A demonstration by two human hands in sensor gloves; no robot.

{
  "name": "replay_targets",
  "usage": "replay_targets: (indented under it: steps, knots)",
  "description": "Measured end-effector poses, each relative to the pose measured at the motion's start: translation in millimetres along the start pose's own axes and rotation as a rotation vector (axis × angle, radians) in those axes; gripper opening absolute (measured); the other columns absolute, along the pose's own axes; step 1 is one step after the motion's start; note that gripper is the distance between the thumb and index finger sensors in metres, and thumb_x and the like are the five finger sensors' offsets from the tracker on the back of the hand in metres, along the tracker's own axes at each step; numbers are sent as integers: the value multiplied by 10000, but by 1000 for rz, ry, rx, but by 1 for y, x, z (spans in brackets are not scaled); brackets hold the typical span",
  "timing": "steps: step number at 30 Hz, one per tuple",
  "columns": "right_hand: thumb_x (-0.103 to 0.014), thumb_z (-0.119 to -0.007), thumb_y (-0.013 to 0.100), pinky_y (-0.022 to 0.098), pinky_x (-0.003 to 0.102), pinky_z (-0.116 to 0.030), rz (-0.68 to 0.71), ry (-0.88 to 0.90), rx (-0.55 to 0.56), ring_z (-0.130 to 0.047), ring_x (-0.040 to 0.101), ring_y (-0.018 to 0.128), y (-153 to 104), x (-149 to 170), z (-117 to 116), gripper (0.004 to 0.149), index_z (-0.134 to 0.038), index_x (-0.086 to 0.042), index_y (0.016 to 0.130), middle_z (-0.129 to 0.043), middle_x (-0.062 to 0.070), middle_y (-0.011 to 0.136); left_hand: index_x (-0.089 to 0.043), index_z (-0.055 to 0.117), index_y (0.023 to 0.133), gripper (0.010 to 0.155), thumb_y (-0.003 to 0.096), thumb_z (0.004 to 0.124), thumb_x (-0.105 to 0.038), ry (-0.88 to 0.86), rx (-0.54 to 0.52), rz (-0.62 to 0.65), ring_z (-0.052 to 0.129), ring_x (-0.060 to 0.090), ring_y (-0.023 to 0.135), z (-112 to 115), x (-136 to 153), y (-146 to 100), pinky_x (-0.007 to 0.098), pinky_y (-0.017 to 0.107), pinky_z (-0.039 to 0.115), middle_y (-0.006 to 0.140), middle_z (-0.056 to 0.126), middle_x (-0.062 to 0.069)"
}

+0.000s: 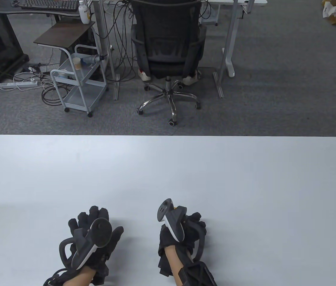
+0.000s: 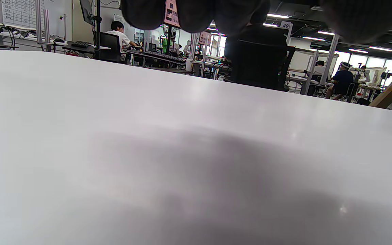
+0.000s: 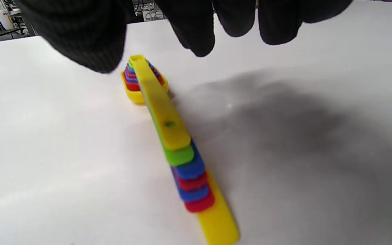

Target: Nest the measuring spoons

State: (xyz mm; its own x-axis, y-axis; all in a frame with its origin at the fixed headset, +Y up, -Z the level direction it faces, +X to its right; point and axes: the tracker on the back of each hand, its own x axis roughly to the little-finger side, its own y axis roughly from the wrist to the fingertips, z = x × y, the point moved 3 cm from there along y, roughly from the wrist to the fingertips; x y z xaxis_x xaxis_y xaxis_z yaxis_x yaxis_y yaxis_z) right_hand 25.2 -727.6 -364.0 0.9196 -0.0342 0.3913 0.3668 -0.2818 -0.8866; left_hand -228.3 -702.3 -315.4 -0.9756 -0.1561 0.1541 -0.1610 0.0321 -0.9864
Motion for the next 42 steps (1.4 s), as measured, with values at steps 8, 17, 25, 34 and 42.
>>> replay_targets:
  steps: [8, 17, 25, 34, 42]
  knots:
    - [-528, -729, 509, 666, 734, -507, 26, 21, 59, -550, 680, 992, -1, 20, 22, 805, -555, -38, 1124, -408, 367, 1207, -247, 638, 1115, 854, 409, 771, -709, -10, -14, -2, 639, 521, 1126, -1, 1, 0, 704, 797, 408, 1221, 596, 66]
    - [-527, -728, 509, 673, 732, -498, 30, 35, 122, -542, 673, 1000, 3, 58, 46, 801, -551, -49, 1127, -408, 359, 1211, -250, 634, 1118, 859, 406, 770, -712, -16, -28, 0, 634, 520, 1129, -2, 2, 0, 705, 797, 404, 1223, 593, 62]
    - [-536, -728, 505, 680, 728, -489, 33, 48, 157, -533, 664, 1010, 10, 105, 53, 810, -540, -59, 1132, -406, 348, 1217, -258, 629, 1119, 856, 407, 769, -713, -12, -39, 23, 634, 515, 1132, 0, -3, -3, 705, 800, 401, 1226, 590, 57]
    - [-530, -730, 503, 687, 720, -485, 36, 54, 189, -527, 651, 1020, 23, 156, 41, 803, -539, -67, 1131, -413, 335, 1221, -258, 632, 1118, 855, 408, 769, -714, -19, -88, 58, 632, 513, 1135, -7, -9, -10, 705, 800, 405, 1226, 591, 55]
    - [-520, -723, 505, 698, 708, -476, 57, 31, 249, -529, 629, 1030, 32, 185, 31, 786, -539, -79, 1129, -434, 311, 1226, -258, 639, 1113, 848, 408, 770, -711, -28, -104, 66, 654, 496, 1133, -7, -9, -10, 691, 806, 435, 1219, 608, 50]
